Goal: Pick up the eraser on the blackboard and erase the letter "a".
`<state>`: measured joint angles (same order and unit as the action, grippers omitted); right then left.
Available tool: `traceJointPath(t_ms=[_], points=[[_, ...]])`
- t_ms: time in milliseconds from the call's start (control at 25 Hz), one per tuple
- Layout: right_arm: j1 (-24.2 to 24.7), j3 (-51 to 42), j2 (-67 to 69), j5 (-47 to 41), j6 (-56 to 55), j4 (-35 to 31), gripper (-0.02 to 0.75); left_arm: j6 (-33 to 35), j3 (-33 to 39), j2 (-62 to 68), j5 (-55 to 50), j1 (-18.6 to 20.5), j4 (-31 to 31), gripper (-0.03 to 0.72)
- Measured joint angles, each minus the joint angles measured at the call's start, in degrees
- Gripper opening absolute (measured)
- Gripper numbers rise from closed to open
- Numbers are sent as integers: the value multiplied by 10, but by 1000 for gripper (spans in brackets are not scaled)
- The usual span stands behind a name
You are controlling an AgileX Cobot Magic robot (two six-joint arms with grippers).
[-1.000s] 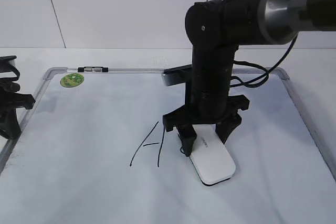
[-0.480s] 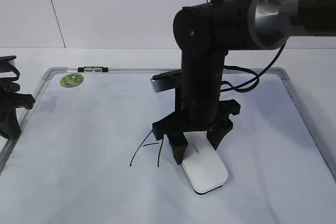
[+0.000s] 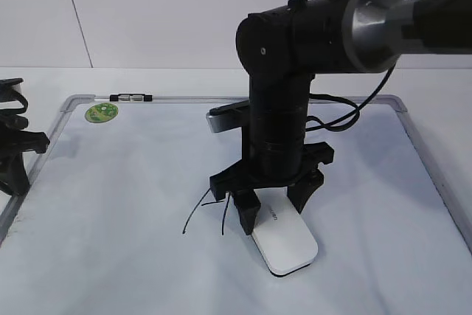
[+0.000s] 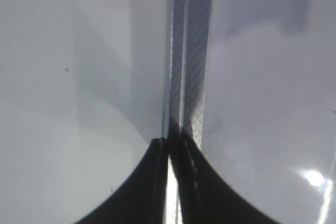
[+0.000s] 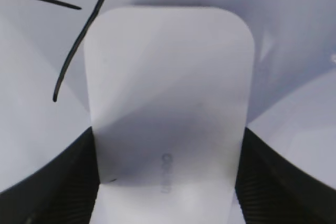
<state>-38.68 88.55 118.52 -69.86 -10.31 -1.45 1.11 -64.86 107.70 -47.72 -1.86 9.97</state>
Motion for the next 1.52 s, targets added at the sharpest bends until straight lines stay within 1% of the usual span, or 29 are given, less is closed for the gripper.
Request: traceJointPath(t_ms=[160, 280, 480, 600, 960, 1120, 1360, 1520], points=[[16, 0, 1, 0, 1, -7, 538, 0, 0, 0, 0, 0, 1, 36], [36, 0, 1, -1, 1, -23, 538, 0, 0, 0, 1, 0, 3, 36], [83, 0, 1, -1, 1, -24, 538, 0, 0, 1, 1, 0, 5, 37], [99, 0, 1, -1, 1, -25, 538, 0, 0, 1, 2, 0, 5, 38], [99, 8, 1, -3, 1, -24, 538, 1, 0, 1, 3, 0, 6, 38], [102, 37, -1, -1, 1, -5, 538, 1, 0, 1, 3, 0, 6, 38], [105, 68, -59, -1, 1, 2, 538, 1, 0, 1, 4, 0, 8, 39], [105, 68, -86, -3, 1, 31, 538, 1, 0, 1, 4, 0, 8, 39]])
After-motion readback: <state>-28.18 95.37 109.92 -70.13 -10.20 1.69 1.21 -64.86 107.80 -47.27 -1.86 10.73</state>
